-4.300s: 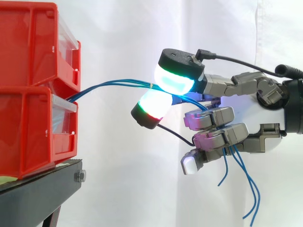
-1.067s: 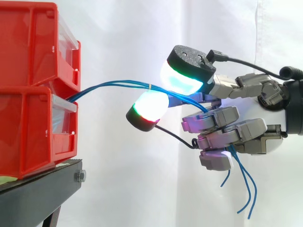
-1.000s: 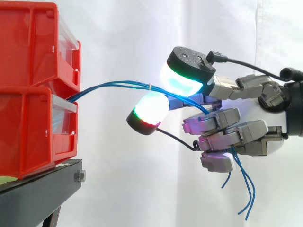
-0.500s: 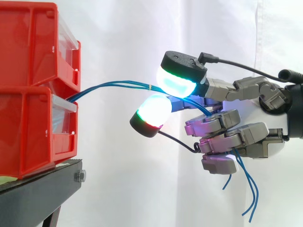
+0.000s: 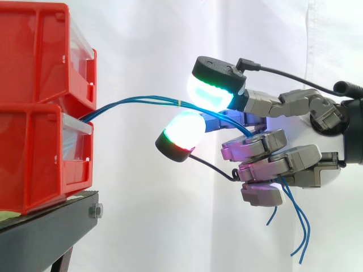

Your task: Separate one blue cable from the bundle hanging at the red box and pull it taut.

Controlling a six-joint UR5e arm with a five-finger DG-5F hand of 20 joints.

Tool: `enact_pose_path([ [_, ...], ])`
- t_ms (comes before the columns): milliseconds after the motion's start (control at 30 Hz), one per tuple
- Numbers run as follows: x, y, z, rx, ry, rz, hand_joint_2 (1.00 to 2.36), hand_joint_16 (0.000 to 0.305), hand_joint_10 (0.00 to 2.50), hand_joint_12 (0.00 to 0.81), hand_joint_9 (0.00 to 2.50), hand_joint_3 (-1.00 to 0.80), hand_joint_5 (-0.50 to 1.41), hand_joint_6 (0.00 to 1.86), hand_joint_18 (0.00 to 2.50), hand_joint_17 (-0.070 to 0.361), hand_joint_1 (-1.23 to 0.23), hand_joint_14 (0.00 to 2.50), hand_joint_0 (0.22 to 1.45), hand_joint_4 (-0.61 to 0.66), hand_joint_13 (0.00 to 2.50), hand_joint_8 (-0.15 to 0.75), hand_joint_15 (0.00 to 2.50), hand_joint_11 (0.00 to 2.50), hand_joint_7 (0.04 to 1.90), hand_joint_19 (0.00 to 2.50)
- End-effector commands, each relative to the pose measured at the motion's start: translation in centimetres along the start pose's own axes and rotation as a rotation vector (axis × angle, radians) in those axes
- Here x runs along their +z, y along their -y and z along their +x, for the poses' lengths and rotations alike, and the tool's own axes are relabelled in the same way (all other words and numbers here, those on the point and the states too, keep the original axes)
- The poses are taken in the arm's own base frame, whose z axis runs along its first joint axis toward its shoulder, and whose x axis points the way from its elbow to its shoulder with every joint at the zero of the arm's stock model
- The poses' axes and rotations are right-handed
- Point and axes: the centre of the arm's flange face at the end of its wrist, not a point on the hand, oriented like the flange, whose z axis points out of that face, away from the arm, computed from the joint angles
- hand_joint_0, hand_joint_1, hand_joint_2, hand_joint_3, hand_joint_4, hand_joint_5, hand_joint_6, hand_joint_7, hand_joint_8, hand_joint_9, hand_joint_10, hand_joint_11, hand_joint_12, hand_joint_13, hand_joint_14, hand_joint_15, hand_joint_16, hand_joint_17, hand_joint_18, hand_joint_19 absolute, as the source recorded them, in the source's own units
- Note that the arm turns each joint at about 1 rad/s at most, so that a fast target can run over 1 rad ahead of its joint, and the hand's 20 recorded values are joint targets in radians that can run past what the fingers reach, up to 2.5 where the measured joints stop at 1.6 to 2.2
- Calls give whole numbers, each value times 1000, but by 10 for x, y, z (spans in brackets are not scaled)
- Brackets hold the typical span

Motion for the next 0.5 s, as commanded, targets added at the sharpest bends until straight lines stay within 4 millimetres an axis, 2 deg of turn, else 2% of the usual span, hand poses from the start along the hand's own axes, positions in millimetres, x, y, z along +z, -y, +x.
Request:
enact_pose_path([
  [0,0,0,0,2,1,0,1000,46,2500,268,949,-500,-242,827,1221,103,-507,2500,560,-91,1220,203,505,1409,957,1229],
  [233,5,-13,-3,5,6,-3,1005,43,2483,263,945,-455,-241,836,1197,97,-568,2500,614,-102,1206,198,532,1430,963,1239],
  [333,5,-16,-5,2,7,1,1011,44,2466,280,897,-399,-240,838,1102,99,-595,2500,628,-105,1151,194,606,1429,968,1219],
  [433,6,-18,-5,4,7,-1,1014,44,2285,307,886,-354,-240,843,1001,99,-631,2456,638,-106,1054,185,812,1413,955,1203],
  [467,6,-18,-5,5,8,-3,1015,44,2031,315,881,-334,-237,844,951,98,-643,2269,640,-116,982,189,952,1415,957,1164],
])
